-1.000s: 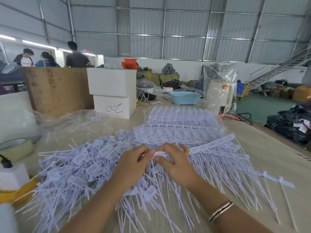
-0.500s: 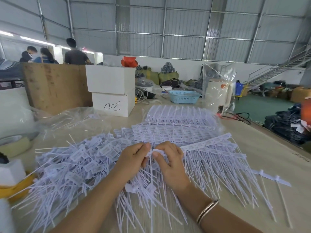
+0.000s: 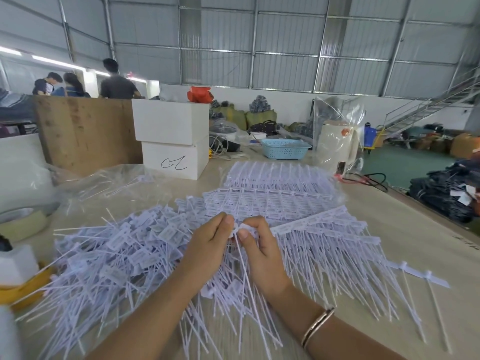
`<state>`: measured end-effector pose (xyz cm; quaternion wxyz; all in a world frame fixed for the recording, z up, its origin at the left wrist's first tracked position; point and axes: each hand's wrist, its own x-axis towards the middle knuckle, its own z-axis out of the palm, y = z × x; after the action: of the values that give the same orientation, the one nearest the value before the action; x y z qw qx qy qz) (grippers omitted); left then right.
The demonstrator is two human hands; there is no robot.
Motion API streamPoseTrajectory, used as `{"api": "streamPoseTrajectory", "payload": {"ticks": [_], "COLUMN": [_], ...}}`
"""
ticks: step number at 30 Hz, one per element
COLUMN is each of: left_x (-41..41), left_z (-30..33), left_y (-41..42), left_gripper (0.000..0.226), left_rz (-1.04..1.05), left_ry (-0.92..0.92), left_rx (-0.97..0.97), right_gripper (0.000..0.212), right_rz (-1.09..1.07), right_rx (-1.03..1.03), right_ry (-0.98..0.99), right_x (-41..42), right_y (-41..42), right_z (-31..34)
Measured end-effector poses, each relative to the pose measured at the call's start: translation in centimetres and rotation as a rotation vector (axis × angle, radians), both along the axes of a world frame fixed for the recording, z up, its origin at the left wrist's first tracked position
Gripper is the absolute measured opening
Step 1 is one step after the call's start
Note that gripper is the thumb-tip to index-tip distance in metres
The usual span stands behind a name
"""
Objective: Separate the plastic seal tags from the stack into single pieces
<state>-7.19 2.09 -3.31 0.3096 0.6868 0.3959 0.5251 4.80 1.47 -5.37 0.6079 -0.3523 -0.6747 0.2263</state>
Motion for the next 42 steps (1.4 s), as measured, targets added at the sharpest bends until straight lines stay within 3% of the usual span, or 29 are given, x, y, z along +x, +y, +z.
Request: {"api": "streamPoseTrajectory", "payload": {"ticks": [3, 5, 7, 10, 12, 15, 17, 19, 21, 23, 28, 30, 35, 42], "left_x": [-0.1, -1.0, -2.4, -4.5, -5.6, -6.2, -5.9, -4.6, -3.1, -1.9, -2.0, -2.2, -2.0, -1.8], "left_z": [0.5, 1.3, 1.8, 1.6, 1.3, 1.1, 1.1, 1.4, 1.3, 0.5, -0.2, -0.1, 0.1, 0.5], "left_y": [-0.4, -0.3, 0.2, 1.1, 1.6, 1.9, 1.8, 1.2, 0.7, 0.6, 0.9, 0.9, 0.8, 0.6], "left_gripper": [0.044, 0.046, 0.039, 0.035, 0.034, 0.036, 0.032, 0.033, 0.050, 0.048, 0.035, 0.040, 0.042, 0.038], "left_rz": [0.034, 0.103, 0.211, 0.568, 0.758, 0.843, 0.810, 0.614, 0.380, 0.255, 0.157, 0.142, -0.014, -0.083], "left_ry": [-0.083, -0.111, 0.017, 0.330, 0.474, 0.532, 0.589, 0.639, 0.678, 0.704, 0.548, 0.512, 0.260, 0.039], "left_rx": [-0.046, -0.023, 0.131, 0.322, 0.292, 0.185, 0.318, 0.428, 0.387, 0.360, 0.340, 0.334, 0.091, -0.080], "right_gripper": [0.009, 0.011, 0.012, 0.013, 0.015, 0.022, 0.022, 0.020, 0.028, 0.029, 0.033, 0.038, 0.021, 0.017], "right_rz": [0.030, -0.013, 0.027, 0.072, 0.080, -0.001, -0.134, -0.225, -0.275, -0.307, -0.427, -0.424, -0.205, -0.260], "right_rx": [-0.062, -0.059, -0.043, -0.052, -0.108, -0.071, 0.013, 0.119, 0.183, 0.213, 0.209, 0.183, 0.152, 0.234], "right_ry": [0.236, 0.238, 0.137, 0.025, 0.084, 0.047, -0.118, -0.209, -0.227, -0.239, -0.445, -0.510, -0.351, -0.308], "right_x": [0.8, 1.6, 1.5, 0.8, 0.6, 0.6, 0.4, 0.4, 0.2, 0.2, 0.6, 1.0, 1.7, 1.1], "right_y": [0.1, 0.4, 0.6, 0.9, 0.9, 0.8, 0.6, 0.5, 0.3, 0.2, 0.6, 0.7, 0.7, 0.6], "right_z": [0.1, 0.0, -0.2, -1.0, -1.0, -0.7, -0.8, -1.1, -0.9, -0.7, -0.7, -0.6, -0.2, -0.1]}}
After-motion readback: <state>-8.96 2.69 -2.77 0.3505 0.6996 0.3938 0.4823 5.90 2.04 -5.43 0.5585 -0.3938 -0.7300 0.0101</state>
